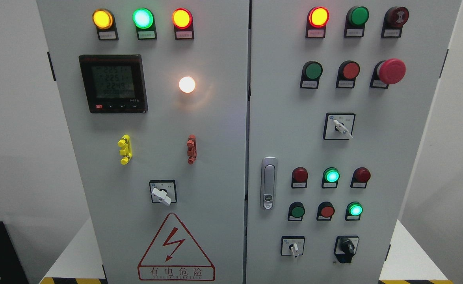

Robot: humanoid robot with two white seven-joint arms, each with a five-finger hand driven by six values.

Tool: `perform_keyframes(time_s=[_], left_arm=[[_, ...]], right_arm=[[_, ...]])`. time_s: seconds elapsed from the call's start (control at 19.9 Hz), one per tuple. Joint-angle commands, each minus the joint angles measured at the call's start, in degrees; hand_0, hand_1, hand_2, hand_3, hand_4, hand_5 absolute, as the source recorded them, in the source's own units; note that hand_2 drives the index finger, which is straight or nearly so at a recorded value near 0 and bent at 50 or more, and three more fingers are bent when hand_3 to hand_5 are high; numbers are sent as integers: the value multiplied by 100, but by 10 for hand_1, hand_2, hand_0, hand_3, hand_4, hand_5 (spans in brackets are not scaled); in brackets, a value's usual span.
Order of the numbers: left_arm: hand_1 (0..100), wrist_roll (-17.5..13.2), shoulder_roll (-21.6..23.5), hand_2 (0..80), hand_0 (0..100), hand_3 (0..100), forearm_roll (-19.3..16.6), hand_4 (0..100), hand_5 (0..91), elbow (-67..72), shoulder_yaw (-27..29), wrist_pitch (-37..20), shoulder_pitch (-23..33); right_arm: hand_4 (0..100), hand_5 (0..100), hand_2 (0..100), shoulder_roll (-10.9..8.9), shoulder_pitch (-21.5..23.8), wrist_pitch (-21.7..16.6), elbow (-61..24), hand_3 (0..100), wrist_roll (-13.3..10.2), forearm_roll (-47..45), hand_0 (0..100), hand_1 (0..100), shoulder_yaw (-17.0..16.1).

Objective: Turn on light switch 1

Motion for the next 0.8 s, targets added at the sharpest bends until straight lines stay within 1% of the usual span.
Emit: perform_keyframes(time_s=[0.0,0.1,0.25,0.35,0.75], left_arm=[[0,-47,34,0,193,0,-55,0,0,2357,-475,302,-333],[0,32,-54,0,191,0,-55,0,0,2366,-714,363,-369],[0,286,-116,0,193,0,-55,0,0,2357,-732,372,-413],[0,375,-151,0,195,0,-37,0,0,2357,-715,363,-439],[0,331,-160,0,203,0,200,0,0,2366,-635,363,-448]], right_arm=[[0,0,0,-7,0,-2,0,0,2,0,0,0,2],[0,0,0,1,0,-2,0,0,2,0,0,0,2],[0,0,0,1,0,-2,0,0,1,0,0,0,-7],[0,0,0,1,0,-2,0,0,2,0,0,0,-7],[0,0,0,-7,0,-2,0,0,2,0,0,0,2]])
